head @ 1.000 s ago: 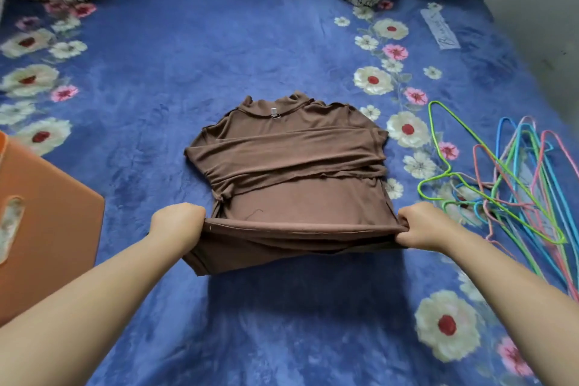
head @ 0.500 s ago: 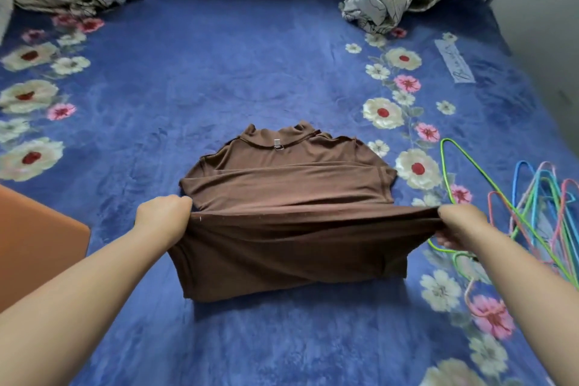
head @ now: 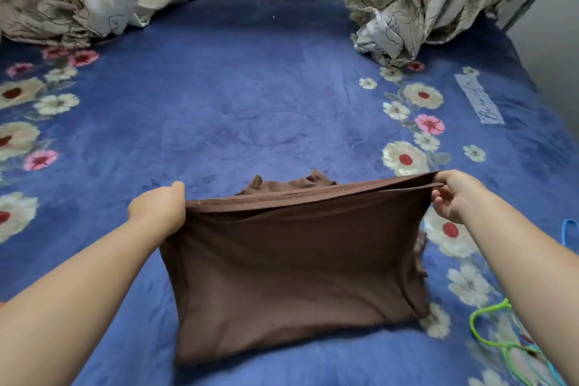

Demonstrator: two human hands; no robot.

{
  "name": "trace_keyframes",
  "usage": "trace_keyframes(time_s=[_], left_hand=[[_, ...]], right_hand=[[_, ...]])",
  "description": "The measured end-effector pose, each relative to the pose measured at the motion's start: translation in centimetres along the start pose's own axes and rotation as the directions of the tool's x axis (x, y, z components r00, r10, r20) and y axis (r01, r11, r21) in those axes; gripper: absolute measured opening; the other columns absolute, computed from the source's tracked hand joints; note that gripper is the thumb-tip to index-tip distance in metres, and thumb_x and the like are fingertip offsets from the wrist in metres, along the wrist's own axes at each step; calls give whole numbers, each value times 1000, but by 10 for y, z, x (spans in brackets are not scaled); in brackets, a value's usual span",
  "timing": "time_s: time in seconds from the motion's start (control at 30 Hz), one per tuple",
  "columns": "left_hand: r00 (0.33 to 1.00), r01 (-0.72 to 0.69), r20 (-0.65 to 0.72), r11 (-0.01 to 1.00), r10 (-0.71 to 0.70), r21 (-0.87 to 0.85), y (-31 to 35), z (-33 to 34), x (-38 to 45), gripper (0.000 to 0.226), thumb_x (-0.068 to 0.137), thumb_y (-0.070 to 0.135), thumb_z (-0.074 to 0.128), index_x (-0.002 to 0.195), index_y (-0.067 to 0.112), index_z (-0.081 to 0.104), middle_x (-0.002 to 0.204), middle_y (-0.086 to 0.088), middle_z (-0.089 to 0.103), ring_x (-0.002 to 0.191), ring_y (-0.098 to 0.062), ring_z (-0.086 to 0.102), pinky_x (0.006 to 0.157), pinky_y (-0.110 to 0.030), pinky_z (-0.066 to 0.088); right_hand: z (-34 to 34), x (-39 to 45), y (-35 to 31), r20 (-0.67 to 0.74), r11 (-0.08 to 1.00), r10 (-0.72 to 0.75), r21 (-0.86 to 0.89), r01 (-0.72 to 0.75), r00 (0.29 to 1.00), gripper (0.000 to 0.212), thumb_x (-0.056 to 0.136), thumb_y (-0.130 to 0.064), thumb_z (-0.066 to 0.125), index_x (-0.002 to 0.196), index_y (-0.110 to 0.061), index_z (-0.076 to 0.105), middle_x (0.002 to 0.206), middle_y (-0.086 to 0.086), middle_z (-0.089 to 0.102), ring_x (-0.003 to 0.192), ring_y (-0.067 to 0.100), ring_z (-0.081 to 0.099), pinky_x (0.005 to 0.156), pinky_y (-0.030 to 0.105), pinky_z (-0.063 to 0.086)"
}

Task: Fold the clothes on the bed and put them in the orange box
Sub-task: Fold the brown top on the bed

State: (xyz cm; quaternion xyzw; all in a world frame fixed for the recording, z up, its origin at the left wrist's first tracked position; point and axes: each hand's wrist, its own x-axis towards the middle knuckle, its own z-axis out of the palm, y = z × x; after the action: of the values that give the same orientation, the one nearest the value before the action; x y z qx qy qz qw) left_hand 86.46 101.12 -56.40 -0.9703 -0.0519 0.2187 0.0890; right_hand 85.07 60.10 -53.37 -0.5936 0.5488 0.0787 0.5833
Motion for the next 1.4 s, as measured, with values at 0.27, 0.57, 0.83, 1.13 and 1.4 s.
trace_keyframes(time_s=[0.27, 0.57, 0.83, 1.13, 1.4], left_hand=[[997, 71, 22, 994, -73, 86, 16, -5, 55, 17, 85, 2, 41, 90, 15, 50, 79, 0, 47, 82, -22, 47, 69, -27, 36], [963, 123, -236, 991, -132, -54, 28, 55, 70, 27, 86, 4, 42, 113, 3, 47, 121, -18, 49, 117, -33, 42, 96, -41, 31], [774, -540, -370, 841, 515, 41, 61, 87, 55, 57, 79, 50, 39, 93, 2, 67, 92, -15, 66, 85, -33, 66, 73, -41, 52], [791, -430, -517, 899, 327, -88, 85, 52, 84, 18, 93, 16, 53, 86, 2, 62, 82, -19, 63, 80, -39, 60, 61, -36, 35], [919, -235, -333, 971, 211, -33, 93, 50, 109, 16, 98, 12, 30, 89, 12, 45, 100, -14, 57, 82, -29, 45, 64, -33, 30]], right_hand=[[46, 34, -20, 66, 988, -53, 147, 43, 996, 22, 89, -3, 31, 73, -10, 45, 37, 7, 55, 37, 11, 60, 39, 14, 46], [82, 80, 40, 184, 781, -504, -321, 536, 844, 44, 91, -6, 53, 134, -1, 44, 116, 10, 52, 100, 19, 54, 87, 22, 39], [36, 87, 93, 46, 504, -513, -792, 344, 857, 34, 92, -29, 48, 100, 2, 60, 112, 27, 59, 107, 39, 52, 80, 37, 38], [68, 103, 65, 400, 106, -707, -755, 647, 583, 40, 94, -12, 42, 133, -5, 46, 135, 17, 48, 126, 33, 41, 103, 41, 33], [106, 129, 38, 439, -175, -664, -878, 445, 605, 28, 94, -20, 45, 118, -7, 55, 122, 13, 52, 119, 33, 40, 91, 40, 38]])
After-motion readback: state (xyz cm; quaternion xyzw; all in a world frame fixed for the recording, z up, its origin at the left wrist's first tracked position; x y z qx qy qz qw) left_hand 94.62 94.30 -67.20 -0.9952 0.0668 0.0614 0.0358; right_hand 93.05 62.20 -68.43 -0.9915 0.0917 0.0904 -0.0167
